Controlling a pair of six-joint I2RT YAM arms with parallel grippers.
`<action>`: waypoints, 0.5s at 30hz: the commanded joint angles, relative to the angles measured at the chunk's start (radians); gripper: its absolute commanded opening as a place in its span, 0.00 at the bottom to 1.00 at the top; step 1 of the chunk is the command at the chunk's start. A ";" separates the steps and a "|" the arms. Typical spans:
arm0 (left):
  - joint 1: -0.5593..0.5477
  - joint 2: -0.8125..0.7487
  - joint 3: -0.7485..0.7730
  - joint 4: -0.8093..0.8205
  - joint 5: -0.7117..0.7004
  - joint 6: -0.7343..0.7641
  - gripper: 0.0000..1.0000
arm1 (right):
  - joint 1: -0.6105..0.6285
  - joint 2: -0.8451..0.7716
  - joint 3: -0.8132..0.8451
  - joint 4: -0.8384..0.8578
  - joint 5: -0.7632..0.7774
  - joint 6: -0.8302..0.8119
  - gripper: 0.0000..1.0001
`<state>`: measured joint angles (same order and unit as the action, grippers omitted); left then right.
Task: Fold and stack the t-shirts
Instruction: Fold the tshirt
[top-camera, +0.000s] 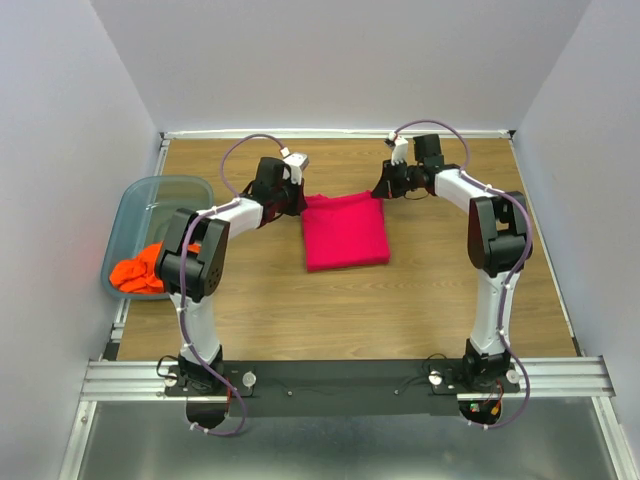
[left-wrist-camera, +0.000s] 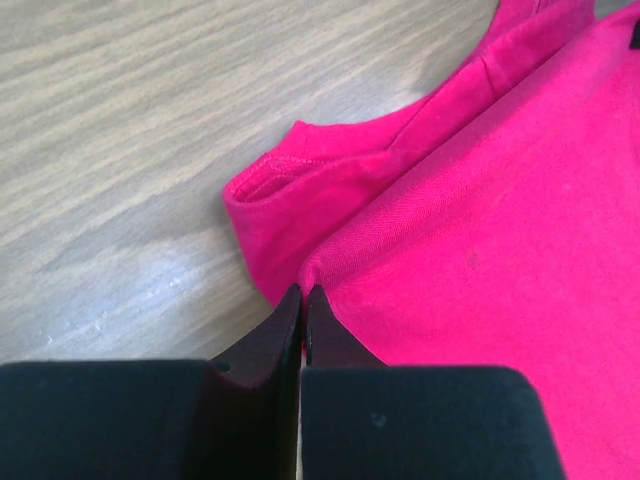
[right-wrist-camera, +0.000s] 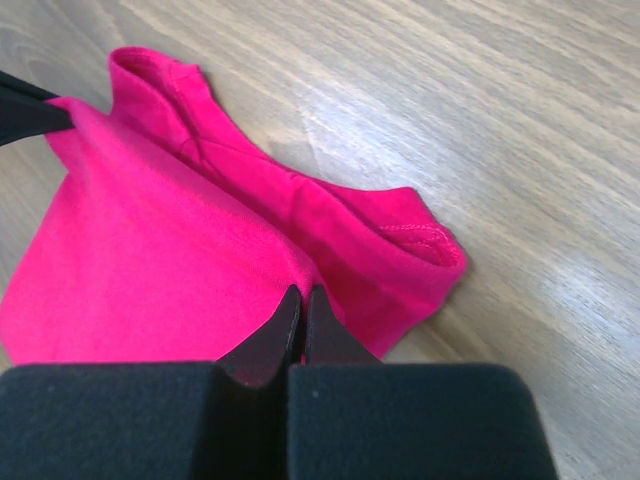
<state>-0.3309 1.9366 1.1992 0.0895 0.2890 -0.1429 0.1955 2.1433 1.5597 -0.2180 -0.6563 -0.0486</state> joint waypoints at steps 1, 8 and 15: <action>-0.003 0.028 0.037 0.018 -0.002 0.003 0.10 | -0.010 0.029 -0.016 0.045 0.083 0.024 0.01; -0.003 0.050 0.046 0.012 -0.048 -0.026 0.51 | -0.011 0.041 -0.035 0.055 0.168 0.088 0.21; -0.005 -0.157 0.019 -0.016 -0.149 -0.119 0.65 | -0.011 -0.118 -0.076 0.065 0.253 0.194 0.65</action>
<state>-0.3332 1.9408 1.2255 0.0711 0.2230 -0.1993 0.1909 2.1387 1.5131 -0.1837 -0.4843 0.0742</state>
